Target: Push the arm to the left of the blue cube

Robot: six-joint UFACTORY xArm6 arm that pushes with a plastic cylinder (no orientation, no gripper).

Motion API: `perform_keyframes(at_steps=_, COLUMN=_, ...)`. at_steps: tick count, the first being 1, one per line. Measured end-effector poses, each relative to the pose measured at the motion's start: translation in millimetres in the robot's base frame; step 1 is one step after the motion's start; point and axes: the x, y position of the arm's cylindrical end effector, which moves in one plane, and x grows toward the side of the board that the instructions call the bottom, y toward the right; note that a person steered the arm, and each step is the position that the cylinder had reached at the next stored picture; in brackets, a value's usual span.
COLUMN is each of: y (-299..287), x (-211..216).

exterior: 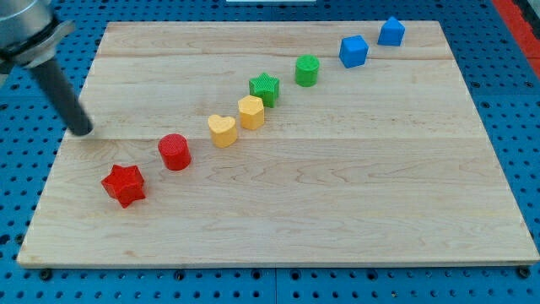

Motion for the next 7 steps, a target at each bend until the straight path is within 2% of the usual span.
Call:
perform_keyframes(at_steps=3, y=176, x=-182)
perform_keyframes(at_steps=4, y=229, x=-213)
perform_keyframes(at_steps=7, y=230, x=-211)
